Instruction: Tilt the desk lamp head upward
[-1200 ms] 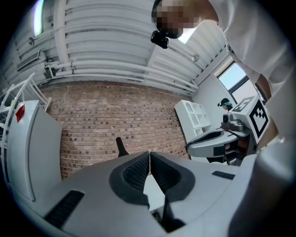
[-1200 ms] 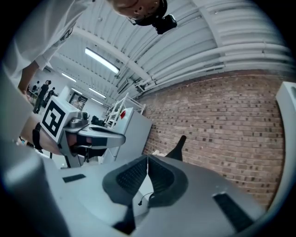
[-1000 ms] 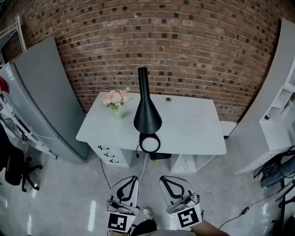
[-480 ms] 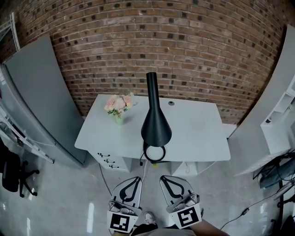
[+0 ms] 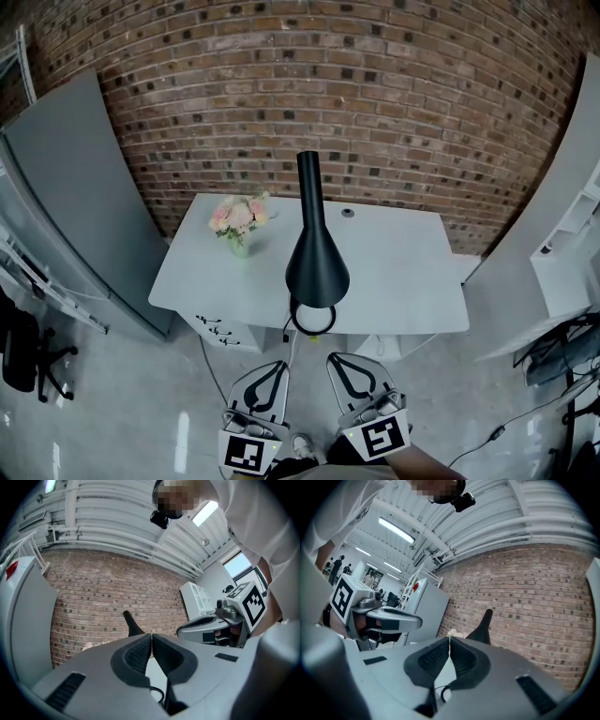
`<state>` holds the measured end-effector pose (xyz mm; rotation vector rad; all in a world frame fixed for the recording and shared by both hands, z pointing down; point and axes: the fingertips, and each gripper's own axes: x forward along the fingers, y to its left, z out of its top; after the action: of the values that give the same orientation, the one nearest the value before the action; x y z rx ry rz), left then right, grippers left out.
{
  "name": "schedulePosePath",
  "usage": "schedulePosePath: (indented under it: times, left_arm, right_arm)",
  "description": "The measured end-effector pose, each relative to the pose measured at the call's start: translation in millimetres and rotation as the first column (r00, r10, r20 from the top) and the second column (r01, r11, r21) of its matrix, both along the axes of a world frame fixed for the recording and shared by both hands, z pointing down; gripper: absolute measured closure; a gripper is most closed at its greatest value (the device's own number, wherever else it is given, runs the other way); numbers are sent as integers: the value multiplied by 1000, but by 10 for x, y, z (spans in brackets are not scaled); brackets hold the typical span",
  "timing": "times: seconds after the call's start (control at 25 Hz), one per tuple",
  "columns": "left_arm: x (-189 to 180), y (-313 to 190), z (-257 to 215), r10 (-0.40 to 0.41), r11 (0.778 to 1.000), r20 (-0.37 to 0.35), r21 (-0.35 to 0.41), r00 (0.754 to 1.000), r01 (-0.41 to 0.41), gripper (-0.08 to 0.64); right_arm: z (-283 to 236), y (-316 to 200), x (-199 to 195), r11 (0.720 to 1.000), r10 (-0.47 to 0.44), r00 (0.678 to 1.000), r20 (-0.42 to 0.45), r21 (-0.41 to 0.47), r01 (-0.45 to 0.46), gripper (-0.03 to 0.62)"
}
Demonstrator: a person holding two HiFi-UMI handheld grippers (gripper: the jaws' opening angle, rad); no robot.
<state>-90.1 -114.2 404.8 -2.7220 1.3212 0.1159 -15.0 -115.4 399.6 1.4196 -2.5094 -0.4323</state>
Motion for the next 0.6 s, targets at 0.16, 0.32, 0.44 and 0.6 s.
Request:
schedulePosePath:
  times: [0.16, 0.32, 0.44, 0.6]
  left_arm:
    - [11, -137, 13, -50, 999, -6, -4, 999, 50, 546]
    - [73, -269, -31, -97, 995, 9, 1, 995, 97, 546]
    - [75, -347, -67, -133, 991, 24, 15, 991, 133, 546]
    - [67, -407, -19, -170, 986, 21, 4, 985, 169, 546]
  right_arm:
    - [55, -129, 38, 999, -39, 999, -7, -14, 39, 572]
    - [126, -300, 147, 997, -69, 997, -14, -19, 69, 572]
    - [199, -451, 204, 996, -84, 996, -23, -27, 84, 572]
    - [310, -569, 242, 994, -106, 993, -49, -26, 105, 572]
